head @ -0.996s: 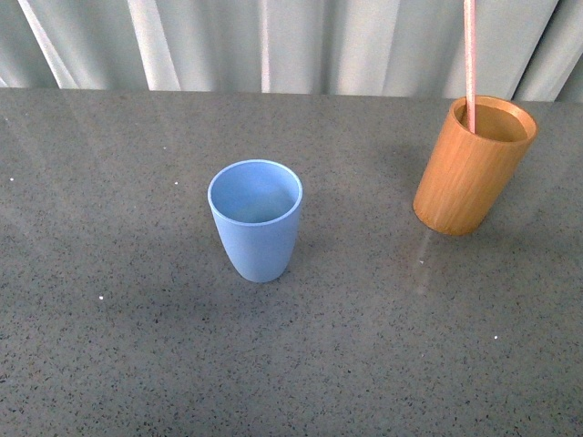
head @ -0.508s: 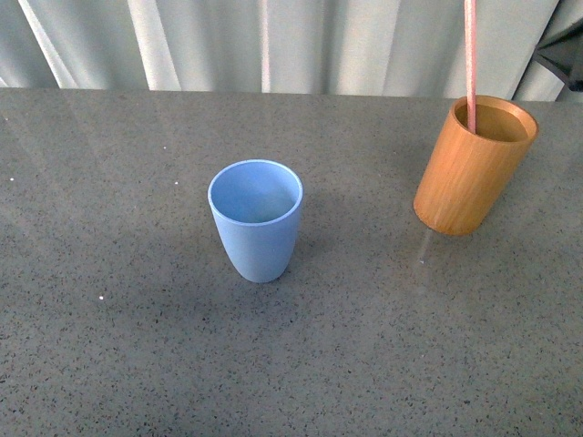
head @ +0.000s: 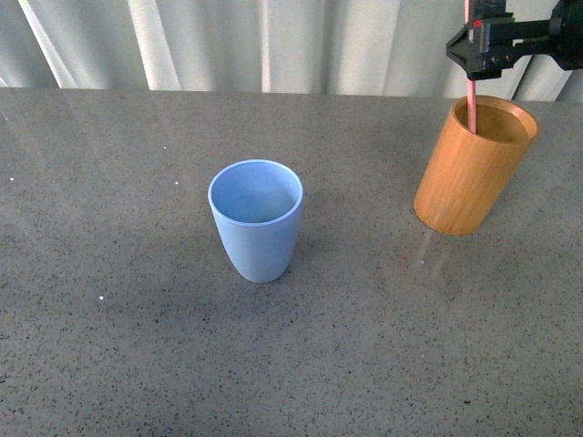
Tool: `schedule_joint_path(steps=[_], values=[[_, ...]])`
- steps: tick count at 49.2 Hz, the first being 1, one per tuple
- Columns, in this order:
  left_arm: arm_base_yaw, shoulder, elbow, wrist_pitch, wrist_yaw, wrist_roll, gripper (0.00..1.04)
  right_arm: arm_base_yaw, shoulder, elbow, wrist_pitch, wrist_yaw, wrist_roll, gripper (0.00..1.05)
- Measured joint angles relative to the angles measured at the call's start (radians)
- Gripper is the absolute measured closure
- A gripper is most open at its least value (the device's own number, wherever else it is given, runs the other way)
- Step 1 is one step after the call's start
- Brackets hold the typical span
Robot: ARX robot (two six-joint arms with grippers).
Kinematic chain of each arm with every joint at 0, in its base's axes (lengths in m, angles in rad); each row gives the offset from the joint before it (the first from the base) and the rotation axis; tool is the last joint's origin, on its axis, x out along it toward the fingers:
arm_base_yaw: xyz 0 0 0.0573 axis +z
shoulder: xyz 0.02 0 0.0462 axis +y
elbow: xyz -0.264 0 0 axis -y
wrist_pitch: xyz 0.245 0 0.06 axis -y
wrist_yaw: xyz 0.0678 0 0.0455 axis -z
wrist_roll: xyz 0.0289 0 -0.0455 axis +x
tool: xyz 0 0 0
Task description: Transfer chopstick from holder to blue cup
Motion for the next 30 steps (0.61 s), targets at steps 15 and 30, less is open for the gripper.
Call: schedule_joint_path(steps=[15,30], values=[[0.000,0.000,0.000,0.000,0.000,0.000,0.07,0.048,0.068,0.067,-0.009,0.040,-0.027,0.10],[0.000,0.000,0.000,0.000,0.000,0.000,0.07,0.066,0.076,0.068,0.019,0.053,-0.034,0.60]])
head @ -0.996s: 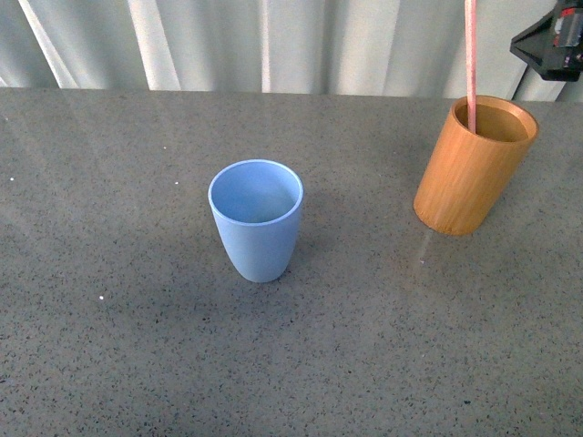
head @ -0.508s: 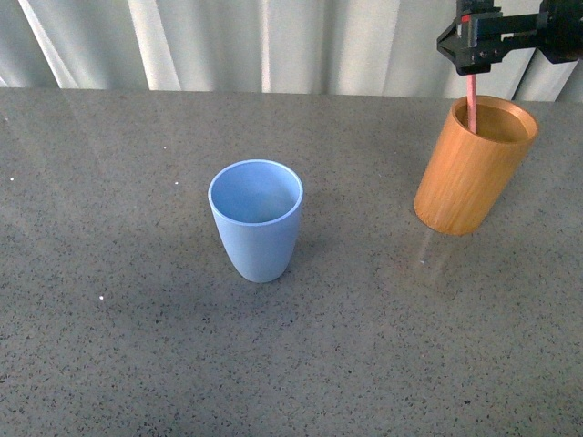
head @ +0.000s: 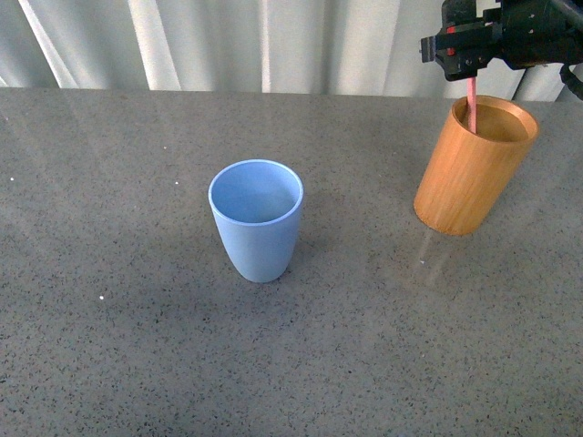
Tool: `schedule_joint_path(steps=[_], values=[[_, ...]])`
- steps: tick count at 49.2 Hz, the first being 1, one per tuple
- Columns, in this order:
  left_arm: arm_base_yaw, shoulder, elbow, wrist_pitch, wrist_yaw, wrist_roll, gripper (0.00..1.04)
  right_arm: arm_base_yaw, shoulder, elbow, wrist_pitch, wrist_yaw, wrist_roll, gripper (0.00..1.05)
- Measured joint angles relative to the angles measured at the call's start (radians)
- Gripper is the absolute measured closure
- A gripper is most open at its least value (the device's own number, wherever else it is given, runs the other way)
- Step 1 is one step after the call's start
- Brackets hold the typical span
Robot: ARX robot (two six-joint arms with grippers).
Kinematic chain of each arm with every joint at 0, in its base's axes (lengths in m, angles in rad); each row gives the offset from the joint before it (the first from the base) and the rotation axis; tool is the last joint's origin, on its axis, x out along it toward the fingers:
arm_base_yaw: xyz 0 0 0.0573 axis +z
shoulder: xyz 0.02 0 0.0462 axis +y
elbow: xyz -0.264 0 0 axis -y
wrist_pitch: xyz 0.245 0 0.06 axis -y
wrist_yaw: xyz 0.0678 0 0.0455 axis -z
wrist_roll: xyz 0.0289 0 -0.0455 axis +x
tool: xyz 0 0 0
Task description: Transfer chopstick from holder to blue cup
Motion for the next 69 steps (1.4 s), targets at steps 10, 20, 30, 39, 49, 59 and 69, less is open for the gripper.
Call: schedule_joint_path(steps=[10,20,30,39,49,59,69], values=[[0.000,0.000,0.000,0.000,0.000,0.000,0.07,0.000,-0.006,-0.014,0.038,0.006,0.000,0.98],[0.000,0.000,0.000,0.000,0.000,0.000,0.07,0.017,-0.065,-0.093,0.094,0.020,0.005,1.03],[0.000,0.000,0.000,0.000,0.000,0.000,0.07,0.040,-0.113,-0.141,0.159,0.060,-0.030,1.03],[0.000,0.000,0.000,0.000,0.000,0.000,0.07,0.065,-0.200,-0.146,0.227,0.126,-0.090,1.03],[0.000,0.000,0.000,0.000,0.000,0.000,0.07,0.102,-0.297,-0.120,0.204,0.161,-0.064,1.03],[0.000,0.000,0.000,0.000,0.000,0.000,0.07,0.182,-0.368,-0.093,0.166,0.160,-0.015,1.03],[0.000,0.000,0.000,0.000,0.000,0.000,0.07,0.288,-0.364,-0.029,0.130,0.160,0.064,1.03]])
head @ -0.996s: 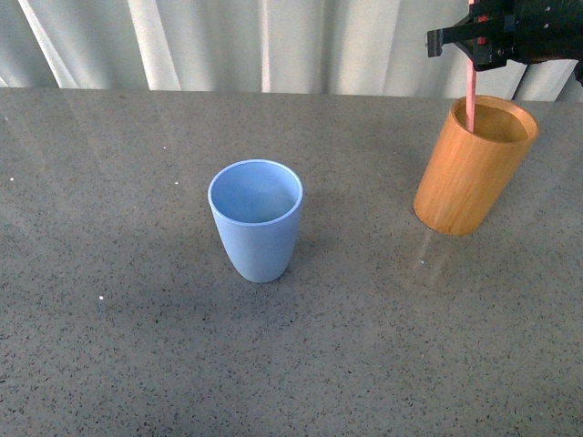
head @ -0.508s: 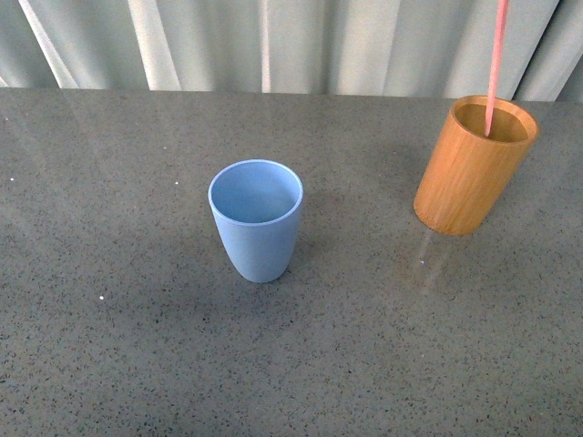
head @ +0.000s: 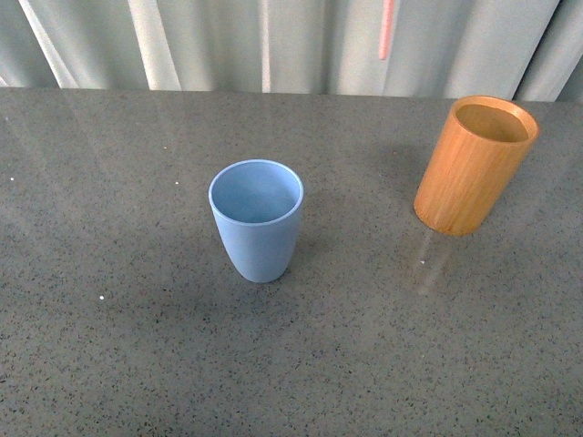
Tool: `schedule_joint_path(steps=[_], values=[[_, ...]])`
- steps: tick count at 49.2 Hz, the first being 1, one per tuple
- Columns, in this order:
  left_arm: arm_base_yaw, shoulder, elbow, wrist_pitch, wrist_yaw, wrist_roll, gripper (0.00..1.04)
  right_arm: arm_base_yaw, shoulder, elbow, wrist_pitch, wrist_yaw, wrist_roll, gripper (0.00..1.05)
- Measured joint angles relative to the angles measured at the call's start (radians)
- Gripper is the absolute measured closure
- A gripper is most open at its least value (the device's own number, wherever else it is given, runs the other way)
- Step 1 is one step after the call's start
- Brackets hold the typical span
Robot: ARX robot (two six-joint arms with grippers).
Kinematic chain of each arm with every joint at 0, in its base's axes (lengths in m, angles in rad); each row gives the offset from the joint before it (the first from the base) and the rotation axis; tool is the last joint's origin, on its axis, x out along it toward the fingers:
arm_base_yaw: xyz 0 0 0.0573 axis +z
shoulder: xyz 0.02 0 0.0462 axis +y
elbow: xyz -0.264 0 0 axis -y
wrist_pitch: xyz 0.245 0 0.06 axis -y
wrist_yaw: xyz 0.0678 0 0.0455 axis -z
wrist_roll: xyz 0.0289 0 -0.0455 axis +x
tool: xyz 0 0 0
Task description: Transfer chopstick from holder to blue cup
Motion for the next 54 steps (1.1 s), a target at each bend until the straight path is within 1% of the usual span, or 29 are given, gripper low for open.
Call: schedule_joint_path(steps=[4,9,15,21,54], values=[[0.000,0.000,0.000,0.000,0.000,0.000,0.07,0.052,0.042,0.031,0.001,0.001,0.049,1.03],[0.000,0.000,0.000,0.000,0.000,0.000,0.07,0.094,0.117,0.047,0.008,0.005,0.103,1.03],[0.000,0.000,0.000,0.000,0.000,0.000,0.07,0.126,0.181,0.048,0.027,0.009,0.154,1.03],[0.000,0.000,0.000,0.000,0.000,0.000,0.07,0.151,0.198,0.048,0.052,0.009,0.167,1.03],[0.000,0.000,0.000,0.000,0.000,0.000,0.07,0.190,0.268,0.016,0.085,0.019,0.214,1.03]])
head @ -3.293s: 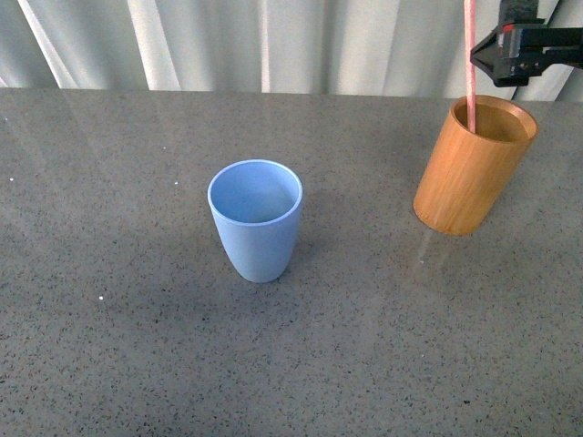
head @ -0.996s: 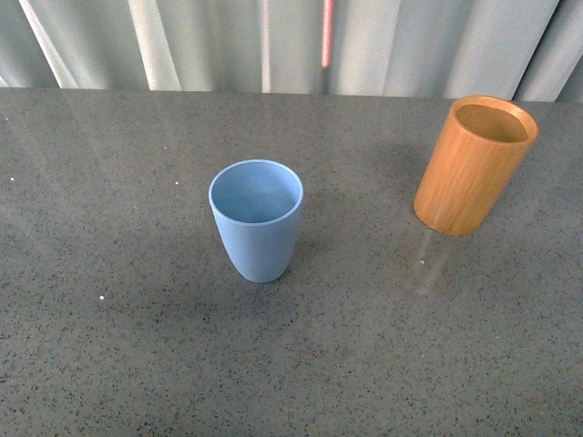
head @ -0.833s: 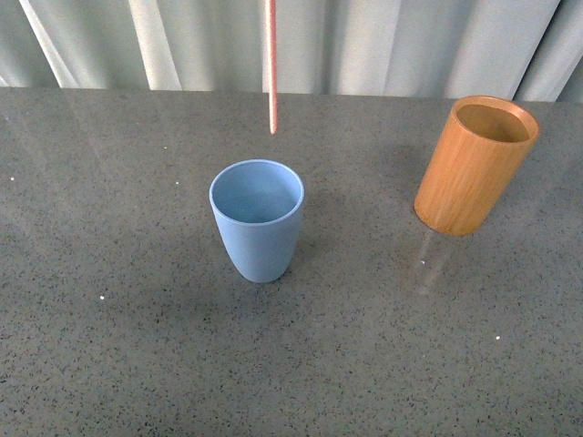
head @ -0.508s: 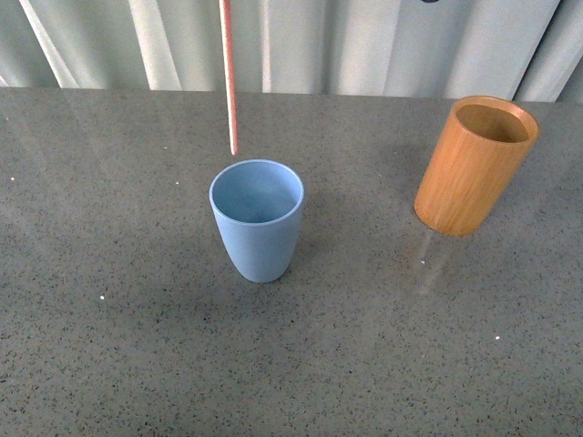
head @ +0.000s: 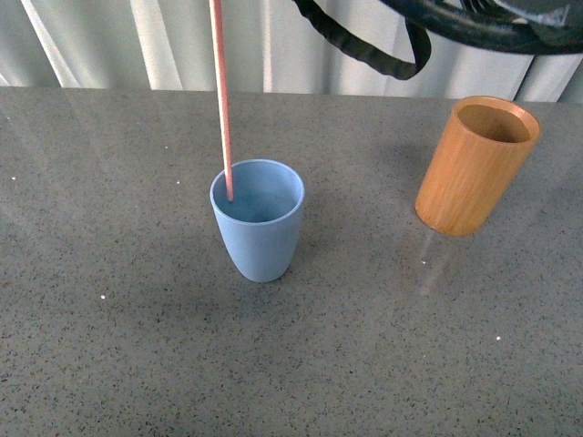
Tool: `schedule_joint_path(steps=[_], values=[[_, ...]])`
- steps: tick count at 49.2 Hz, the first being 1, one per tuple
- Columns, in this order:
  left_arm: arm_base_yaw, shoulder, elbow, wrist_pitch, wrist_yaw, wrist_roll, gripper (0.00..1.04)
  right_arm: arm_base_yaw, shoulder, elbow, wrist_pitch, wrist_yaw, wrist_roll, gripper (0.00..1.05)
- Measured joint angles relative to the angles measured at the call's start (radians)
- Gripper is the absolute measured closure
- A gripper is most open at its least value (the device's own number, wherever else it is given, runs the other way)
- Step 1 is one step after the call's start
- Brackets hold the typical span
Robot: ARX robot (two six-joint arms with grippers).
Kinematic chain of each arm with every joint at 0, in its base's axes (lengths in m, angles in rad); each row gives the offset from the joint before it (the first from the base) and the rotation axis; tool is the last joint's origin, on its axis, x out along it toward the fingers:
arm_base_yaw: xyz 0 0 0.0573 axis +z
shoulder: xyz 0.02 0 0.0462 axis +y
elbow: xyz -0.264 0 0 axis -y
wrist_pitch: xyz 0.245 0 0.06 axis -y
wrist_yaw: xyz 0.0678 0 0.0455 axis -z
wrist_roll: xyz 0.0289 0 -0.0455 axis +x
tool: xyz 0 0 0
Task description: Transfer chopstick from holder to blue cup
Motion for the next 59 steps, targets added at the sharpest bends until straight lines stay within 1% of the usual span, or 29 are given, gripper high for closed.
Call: schedule_joint_path(steps=[3,7,11,14,20,21,26,27,29,31,34,42,48,55,59], values=[[0.000,0.000,0.000,0.000,0.000,0.000,0.07,0.002,0.003,-0.004,0.000,0.000,0.005,1.03],[0.000,0.000,0.000,0.000,0.000,0.000,0.07,0.003,0.004,-0.007,-0.011,0.000,0.013,0.89],[0.000,0.000,0.000,0.000,0.000,0.000,0.07,0.004,0.004,-0.010,-0.011,0.000,0.019,0.78],[0.000,0.000,0.000,0.000,0.000,0.000,0.07,0.005,0.004,-0.011,-0.011,0.003,0.026,0.64],[0.000,0.000,0.000,0.000,0.000,0.000,0.07,0.004,0.002,-0.013,-0.010,0.013,0.029,0.45],[0.000,0.000,0.000,0.000,0.000,0.000,0.07,0.002,-0.002,-0.016,-0.010,0.014,0.029,0.39],[0.000,0.000,0.000,0.000,0.000,0.000,0.07,-0.006,-0.029,-0.033,-0.011,0.023,0.024,0.22],[0.000,0.000,0.000,0.000,0.000,0.000,0.07,-0.008,-0.032,-0.035,-0.011,0.024,0.024,0.20],[0.000,0.000,0.000,0.000,0.000,0.000,0.07,-0.018,-0.055,-0.043,-0.011,0.035,0.018,0.11],[0.000,0.000,0.000,0.000,0.000,0.000,0.07,-0.026,-0.072,-0.050,-0.013,0.045,0.014,0.08],[0.000,0.000,0.000,0.000,0.000,0.000,0.07,-0.055,-0.133,-0.082,-0.016,0.082,-0.008,0.11],[0.000,0.000,0.000,0.000,0.000,0.000,0.07,-0.136,-0.297,-0.171,-0.051,0.166,-0.071,0.10],[0.000,0.000,0.000,0.000,0.000,0.000,0.07,-0.273,-0.497,-0.323,-0.078,0.274,-0.111,0.10],[0.000,0.000,0.000,0.000,0.000,0.000,0.07,-0.396,-0.665,-0.460,-0.120,0.297,-0.111,0.10],[0.000,0.000,0.000,0.000,0.000,0.000,0.07,-0.424,-0.706,-0.489,-0.122,0.309,-0.110,0.10]])
